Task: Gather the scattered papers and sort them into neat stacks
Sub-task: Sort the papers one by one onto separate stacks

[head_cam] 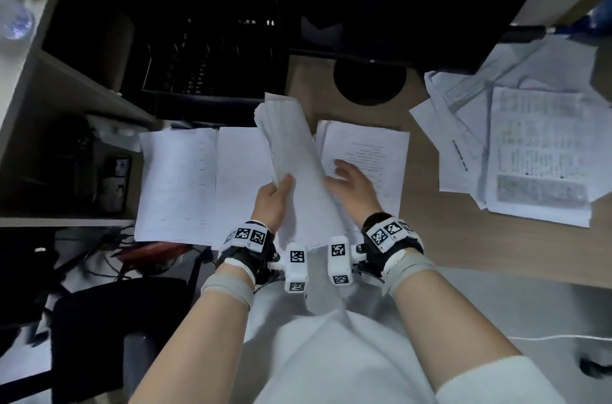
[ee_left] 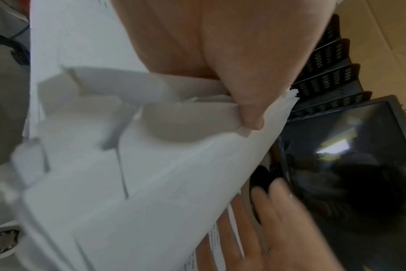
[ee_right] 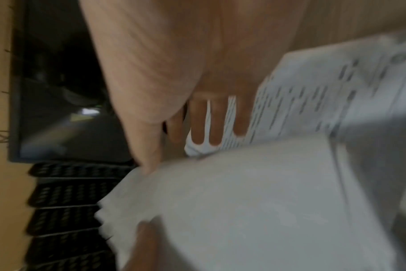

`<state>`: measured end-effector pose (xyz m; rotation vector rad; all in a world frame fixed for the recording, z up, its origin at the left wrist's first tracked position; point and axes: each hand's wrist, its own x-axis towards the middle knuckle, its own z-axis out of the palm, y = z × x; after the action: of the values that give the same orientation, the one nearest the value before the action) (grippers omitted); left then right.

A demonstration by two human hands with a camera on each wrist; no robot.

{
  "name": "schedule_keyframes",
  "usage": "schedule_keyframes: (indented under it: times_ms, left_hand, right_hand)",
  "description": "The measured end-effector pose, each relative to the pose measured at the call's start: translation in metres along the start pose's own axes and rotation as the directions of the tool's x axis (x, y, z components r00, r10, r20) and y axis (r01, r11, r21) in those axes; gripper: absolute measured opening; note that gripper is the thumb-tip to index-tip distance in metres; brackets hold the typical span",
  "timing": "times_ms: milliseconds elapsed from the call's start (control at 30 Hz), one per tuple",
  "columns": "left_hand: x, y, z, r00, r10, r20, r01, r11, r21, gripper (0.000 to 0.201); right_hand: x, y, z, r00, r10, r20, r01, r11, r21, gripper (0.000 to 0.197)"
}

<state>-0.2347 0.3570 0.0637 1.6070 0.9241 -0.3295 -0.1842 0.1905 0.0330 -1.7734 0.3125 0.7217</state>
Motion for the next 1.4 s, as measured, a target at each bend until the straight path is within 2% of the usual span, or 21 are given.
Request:
schedule_keyframes:
  times_ms: [67,167,233,333,400,467,567,700,767,833,867,900,933,967,1067,1133,1200,1333,1400]
  left_hand:
    - [-0.004,0.003,0.0,1.0,-0.008,0.027,0.009,0.999,-0.035,0.031]
    - [-0.008,0.007,-0.005,0.999,-0.025,0.044,0.029,0.995,-0.092,0.028]
    - [-0.007,0.007,-0.008,0.999,0.009,0.041,-0.005,0.995,-0.097,0.03]
    - [-0.001,0.0,-0.014,0.998,0.063,0.021,-0.062,0.997,-0.044,0.058]
    - [0.002,-0.006,-0.016,0.997,0.063,0.037,-0.062,0.997,-0.041,0.065]
    - [-0.004,-0.003,-0.018,0.998,0.049,0.04,-0.045,0.994,-0.098,0.057]
    - [-0.013,0.0,-0.024,0.999,0.026,0.028,-0.022,0.991,-0.135,0.032]
    - [-0.019,-0.004,-0.035,1.0,0.001,0.031,0.004,0.985,-0.174,0.031]
    - [-0.02,-0.01,-0.042,0.999,0.015,0.044,-0.009,0.991,-0.137,0.028]
    - [-0.022,-0.014,-0.047,0.999,0.037,0.027,-0.036,0.998,-0.053,0.014]
    - [-0.022,-0.015,-0.05,0.999,0.053,0.007,-0.053,0.999,-0.006,0.009]
    - [-0.022,-0.017,-0.054,0.998,0.058,-0.027,-0.057,0.998,0.028,0.01]
    - [-0.023,-0.019,-0.057,0.996,0.057,-0.066,-0.055,0.998,0.034,0.013]
    - [-0.023,-0.021,-0.062,0.993,0.049,-0.108,-0.046,0.999,0.028,0.018]
    - [-0.023,-0.034,-0.078,0.974,0.005,-0.226,-0.012,0.999,-0.032,0.034]
    - [-0.024,-0.046,-0.089,0.966,-0.019,-0.257,0.001,0.998,-0.068,0.035]
    - [-0.024,-0.054,-0.099,0.959,-0.03,-0.28,0.005,0.996,-0.089,0.028]
    - [-0.019,-0.063,-0.129,0.936,-0.045,-0.349,0.004,0.993,-0.117,0.022]
    - [-0.015,-0.065,-0.146,0.918,-0.049,-0.394,-0.006,0.991,-0.137,0.023]
  right_hand:
    - [-0.006,-0.012,0.012,0.984,-0.043,0.176,0.035,0.998,0.051,0.075]
    - [-0.011,-0.013,0.02,0.955,-0.065,0.288,0.063,0.998,0.013,0.095]
    - [-0.012,-0.01,0.019,0.951,-0.048,0.307,0.056,0.998,-0.017,0.103]
    - [-0.013,-0.01,0.023,0.952,-0.024,0.304,0.046,0.997,-0.063,0.106]
    - [-0.014,-0.011,0.029,0.952,-0.039,0.305,0.063,0.996,-0.071,0.104]
    - [-0.018,-0.015,0.034,0.946,-0.074,0.315,0.092,0.995,-0.043,0.096]
    - [-0.022,-0.018,0.041,0.938,-0.1,0.333,0.115,0.993,-0.026,0.089]
    - [-0.035,-0.018,0.049,0.906,-0.108,0.41,0.103,0.994,0.033,0.084]
    - [-0.04,-0.016,0.054,0.901,-0.09,0.425,0.086,0.996,0.03,0.08]
    - [-0.04,-0.015,0.058,0.917,-0.033,0.398,0.044,0.999,-0.018,0.063]
    - [-0.039,-0.016,0.058,0.932,0.025,0.363,-0.015,0.999,-0.029,0.045]
    - [-0.037,-0.018,0.058,0.944,0.091,0.316,-0.095,0.996,-0.005,0.026]
    - [-0.034,-0.019,0.057,0.955,0.145,0.26,-0.155,0.988,0.019,0.017]
    - [-0.03,-0.016,0.056,0.965,0.171,0.198,-0.18,0.983,0.027,0.02]
    - [-0.021,-0.007,0.057,0.995,0.089,0.052,-0.081,0.986,-0.149,0.037]
    - [-0.023,-0.008,0.064,0.998,0.066,0.018,-0.06,0.974,-0.217,0.034]
    - [-0.023,-0.01,0.073,0.997,0.083,-0.006,-0.082,0.969,-0.235,0.033]
    - [-0.022,-0.006,0.091,0.979,0.172,-0.112,-0.198,0.938,-0.285,0.048]
    - [-0.016,0.002,0.099,0.965,0.2,-0.169,-0.242,0.927,-0.285,0.044]
